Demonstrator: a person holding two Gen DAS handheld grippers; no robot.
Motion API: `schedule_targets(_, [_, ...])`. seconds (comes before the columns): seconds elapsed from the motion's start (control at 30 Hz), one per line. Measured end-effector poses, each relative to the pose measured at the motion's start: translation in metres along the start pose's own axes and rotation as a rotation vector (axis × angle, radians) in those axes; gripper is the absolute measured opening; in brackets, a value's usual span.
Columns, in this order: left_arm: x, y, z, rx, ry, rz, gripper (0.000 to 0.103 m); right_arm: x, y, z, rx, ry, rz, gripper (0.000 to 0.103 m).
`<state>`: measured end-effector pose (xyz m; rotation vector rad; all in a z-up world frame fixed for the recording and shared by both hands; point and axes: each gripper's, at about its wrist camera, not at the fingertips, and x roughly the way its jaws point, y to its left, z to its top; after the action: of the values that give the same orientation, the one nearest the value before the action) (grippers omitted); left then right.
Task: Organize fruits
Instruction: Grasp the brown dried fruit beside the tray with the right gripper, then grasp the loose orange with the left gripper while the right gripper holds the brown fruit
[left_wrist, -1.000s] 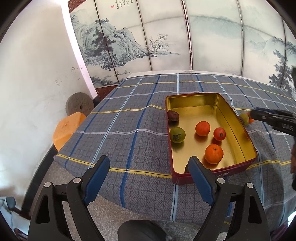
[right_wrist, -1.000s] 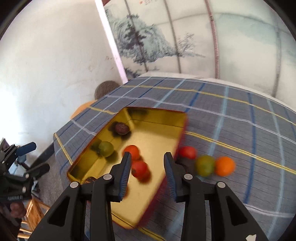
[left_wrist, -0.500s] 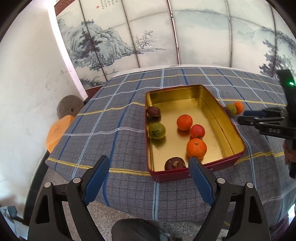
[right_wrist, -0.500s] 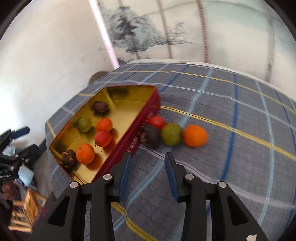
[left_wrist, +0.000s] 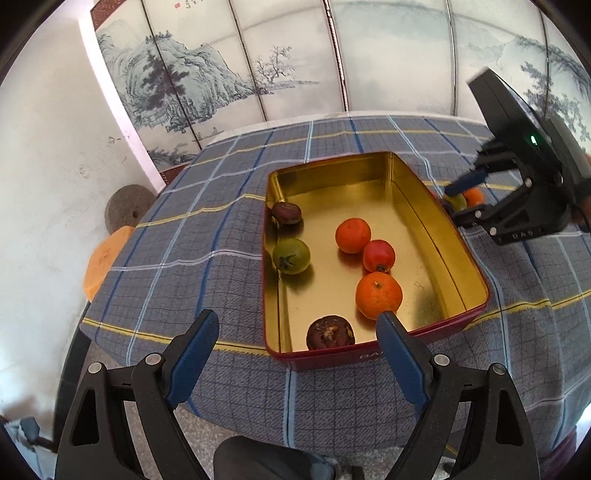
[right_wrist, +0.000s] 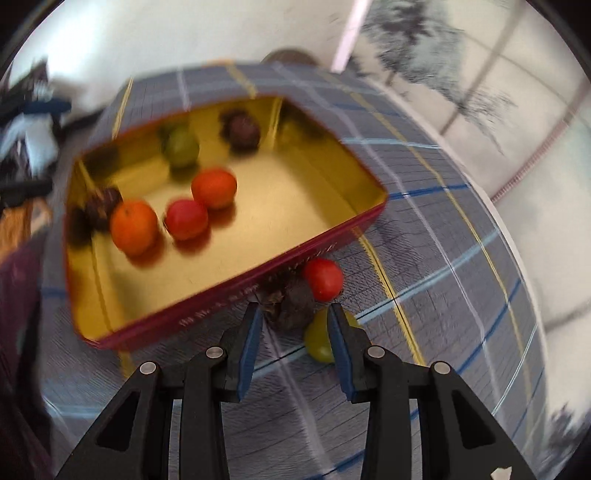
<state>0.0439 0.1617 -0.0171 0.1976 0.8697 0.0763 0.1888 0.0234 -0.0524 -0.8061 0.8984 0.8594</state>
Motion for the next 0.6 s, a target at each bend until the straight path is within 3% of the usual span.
schedule_targets(0.1, [0.006,-0.004,0.002,0.01,0.012,0.004,0.087,0.007,0.003,0.009,-0.048,0.043,0.048,0.033])
schedule_targets(0.2, [0.007,-0.004,0.004,0.012,0.012,0.007,0.087,0.008,0.011,0.012,-0.085,0.066,0.003,0.029])
schedule_targets(0.3, [0.007,-0.004,0.007,0.012,0.012,0.013,0.087,-0.004,0.013,0.003,-0.027,0.03,-0.016,0.028])
schedule_targets(0.43, [-0.001,-0.006,0.01,0.029,-0.014,0.004,0.087,-0.055,0.002,-0.029,0.193,-0.157,-0.019,0.028])
schedule_targets(0.5, [-0.005,-0.01,0.014,0.048,-0.028,-0.008,0.087,-0.088,-0.013,-0.07,0.378,-0.262,-0.039,0.028])
schedule_targets(0.6, [-0.015,-0.028,0.025,0.115,-0.061,-0.072,0.087,-0.107,-0.031,-0.133,0.57,-0.292,-0.123,0.028])
